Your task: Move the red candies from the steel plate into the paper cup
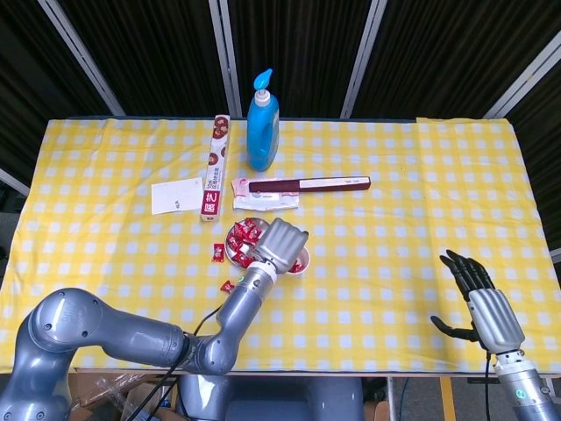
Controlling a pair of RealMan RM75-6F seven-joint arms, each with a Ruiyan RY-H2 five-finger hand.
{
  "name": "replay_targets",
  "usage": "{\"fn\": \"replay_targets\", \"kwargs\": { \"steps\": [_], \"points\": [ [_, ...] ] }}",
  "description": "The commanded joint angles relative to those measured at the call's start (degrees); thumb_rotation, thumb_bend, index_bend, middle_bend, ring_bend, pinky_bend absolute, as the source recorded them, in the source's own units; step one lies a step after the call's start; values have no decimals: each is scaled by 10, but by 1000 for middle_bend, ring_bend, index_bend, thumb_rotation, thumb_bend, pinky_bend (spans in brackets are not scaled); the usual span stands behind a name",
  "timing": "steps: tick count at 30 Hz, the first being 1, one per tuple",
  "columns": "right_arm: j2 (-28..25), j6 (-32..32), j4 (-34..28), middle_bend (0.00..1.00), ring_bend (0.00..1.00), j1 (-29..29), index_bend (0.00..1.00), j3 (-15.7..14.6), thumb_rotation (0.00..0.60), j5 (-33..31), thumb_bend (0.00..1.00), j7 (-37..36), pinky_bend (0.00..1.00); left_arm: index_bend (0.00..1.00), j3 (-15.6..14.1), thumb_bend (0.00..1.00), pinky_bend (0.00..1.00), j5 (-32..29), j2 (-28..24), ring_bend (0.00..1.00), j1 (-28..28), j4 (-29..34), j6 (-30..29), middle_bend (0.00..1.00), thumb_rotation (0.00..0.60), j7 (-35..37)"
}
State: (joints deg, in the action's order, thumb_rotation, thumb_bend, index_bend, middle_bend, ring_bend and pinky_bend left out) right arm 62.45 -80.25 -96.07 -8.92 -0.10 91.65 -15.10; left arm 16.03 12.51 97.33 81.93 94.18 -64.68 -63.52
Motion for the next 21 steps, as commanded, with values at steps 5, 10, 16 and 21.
{"fn": "replay_targets", "kwargs": {
  "steps": [5, 10, 16, 21],
  "points": [
    [2, -1, 1, 0, 0, 0, 0, 1, 600, 1, 277, 4, 0, 360, -51, 288, 939, 75, -52, 918, -49, 63, -18, 824, 600, 33],
    [3, -2, 1, 0, 0, 0, 0, 1, 600, 0, 277, 7, 0, 390, -83, 288, 951, 87, -71, 953, -72, 89, -18, 898, 600, 43],
    [3, -1, 1, 0, 0, 0, 0, 2, 600, -2, 277, 8, 0, 422, -128, 288, 960, 104, -94, 970, -114, 128, -33, 930, 600, 67],
    [3, -1, 1, 0, 0, 0, 0, 2, 600, -1, 278, 9, 0, 434, -160, 288, 962, 120, -102, 974, -148, 136, -38, 933, 600, 91]
  ]
}}
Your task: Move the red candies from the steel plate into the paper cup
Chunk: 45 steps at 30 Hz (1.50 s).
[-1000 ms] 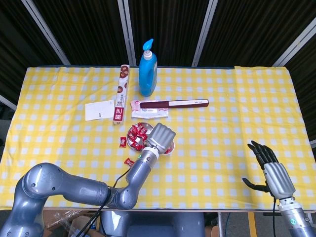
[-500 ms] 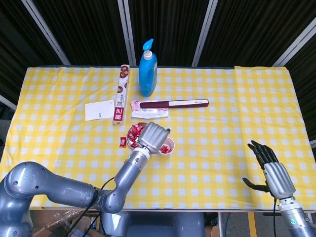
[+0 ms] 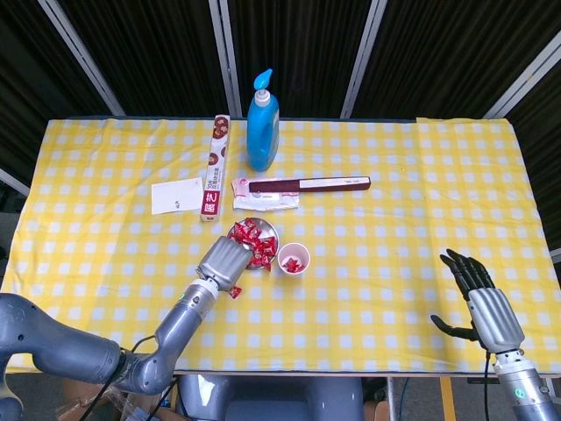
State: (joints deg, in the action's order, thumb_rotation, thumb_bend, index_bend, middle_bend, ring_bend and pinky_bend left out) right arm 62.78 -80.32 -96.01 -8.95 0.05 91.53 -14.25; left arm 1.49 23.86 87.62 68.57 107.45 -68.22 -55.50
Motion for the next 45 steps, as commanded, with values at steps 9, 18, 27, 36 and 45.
{"fn": "replay_targets", "kwargs": {
  "steps": [9, 18, 27, 36, 45],
  "points": [
    [1, 1, -1, 0, 0, 0, 0, 1, 600, -2, 277, 4, 0, 434, -40, 290, 962, 31, 14, 974, -43, -29, 12, 932, 600, 25],
    [1, 1, -1, 0, 0, 0, 0, 1, 600, -2, 277, 2, 0, 411, -34, 290, 962, 29, 46, 974, -51, -71, 31, 930, 600, 24],
    [0, 0, -1, 0, 0, 0, 0, 1, 600, -2, 277, 0, 0, 442, -26, 341, 962, 34, 74, 974, -61, -104, 42, 931, 600, 31],
    [0, 1, -1, 0, 0, 0, 0, 1, 600, -2, 277, 0, 0, 584, -25, 407, 966, 46, 82, 974, -70, -109, 45, 934, 600, 31],
    [0, -1, -1, 0, 0, 1, 0, 0, 600, 0, 277, 0, 0, 554, -1, 406, 967, 82, 49, 973, -79, -63, 25, 931, 600, 46]
  ]
}}
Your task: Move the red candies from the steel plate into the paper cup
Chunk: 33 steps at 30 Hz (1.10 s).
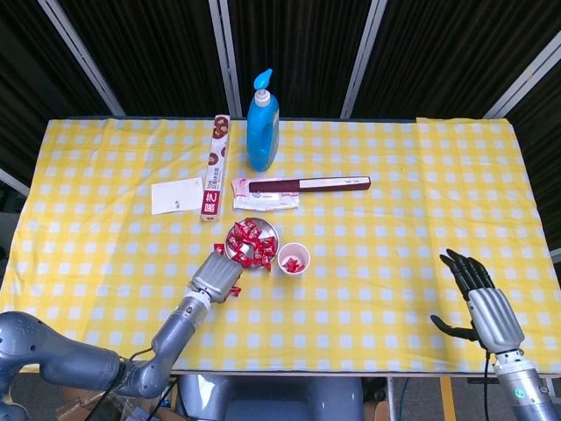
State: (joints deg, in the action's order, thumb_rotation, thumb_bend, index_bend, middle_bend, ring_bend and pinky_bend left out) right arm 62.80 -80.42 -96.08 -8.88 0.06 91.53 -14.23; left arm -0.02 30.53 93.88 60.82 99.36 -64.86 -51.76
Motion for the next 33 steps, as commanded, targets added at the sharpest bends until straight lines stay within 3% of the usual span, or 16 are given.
{"fn": "replay_targets", "kwargs": {
  "steps": [1, 7, 16, 28, 33],
  "points": [
    [0, 1, 0, 0, 0, 0, 0, 0, 600, 0, 278, 0, 0, 551, 20, 406, 967, 19, -17, 973, -1, 23, -10, 930, 600, 10],
    [1, 3, -1, 0, 0, -2, 0, 0, 600, -1, 277, 2, 0, 534, 73, 402, 967, 29, -18, 970, 27, 29, -7, 925, 600, 3],
    [0, 6, -1, 0, 0, -3, 0, 2, 600, -5, 277, -3, 0, 529, 135, 399, 967, 11, 38, 969, 80, -22, 2, 923, 600, -19],
    [-2, 9, -3, 0, 0, -4, 0, 1, 600, -4, 277, -9, 0, 515, 156, 355, 967, -16, 97, 957, 115, -99, 11, 901, 600, -35],
    [-3, 10, -3, 0, 0, -4, 0, 1, 600, -5, 277, -9, 0, 428, 154, 226, 967, -23, 109, 924, 117, -121, 18, 817, 600, -35]
  ]
}}
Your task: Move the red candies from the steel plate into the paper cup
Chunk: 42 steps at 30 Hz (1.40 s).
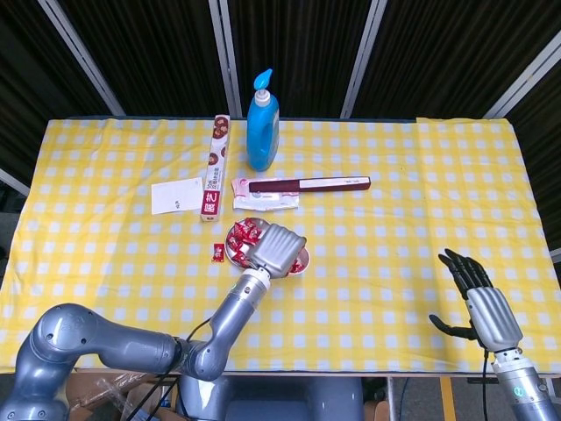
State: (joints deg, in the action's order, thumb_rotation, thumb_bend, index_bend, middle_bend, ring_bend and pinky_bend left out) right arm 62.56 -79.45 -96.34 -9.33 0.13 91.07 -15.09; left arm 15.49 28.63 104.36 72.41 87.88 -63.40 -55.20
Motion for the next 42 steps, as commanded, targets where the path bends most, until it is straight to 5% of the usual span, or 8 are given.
{"fn": "replay_targets", "kwargs": {
  "steps": [1, 9, 21, 28, 42],
  "points": [
    [0, -1, 0, 0, 0, 0, 0, 0, 600, 0, 277, 0, 0, 414, -2, 218, 967, -6, 5, 920, 1, -6, 3, 806, 600, 0],
    [0, -2, 0, 0, 0, 1, 0, 0, 600, 1, 277, 1, 0, 365, -9, 213, 967, 2, -26, 909, -19, 26, -14, 762, 600, 7],
    [2, -4, 0, 0, 0, 1, 0, 0, 600, 1, 277, 8, 0, 381, -61, 213, 967, 19, -98, 906, -65, 77, -20, 782, 600, 14],
    [3, -3, 0, 0, 0, 1, 0, 1, 600, 0, 277, 10, 0, 372, -62, 220, 967, 56, -95, 896, -82, 59, -16, 785, 600, 56],
    [1, -2, 0, 0, 0, 1, 0, 1, 600, -1, 277, 3, 0, 441, -108, 263, 967, 83, -62, 904, -67, -18, 36, 813, 600, 10]
  ]
}}
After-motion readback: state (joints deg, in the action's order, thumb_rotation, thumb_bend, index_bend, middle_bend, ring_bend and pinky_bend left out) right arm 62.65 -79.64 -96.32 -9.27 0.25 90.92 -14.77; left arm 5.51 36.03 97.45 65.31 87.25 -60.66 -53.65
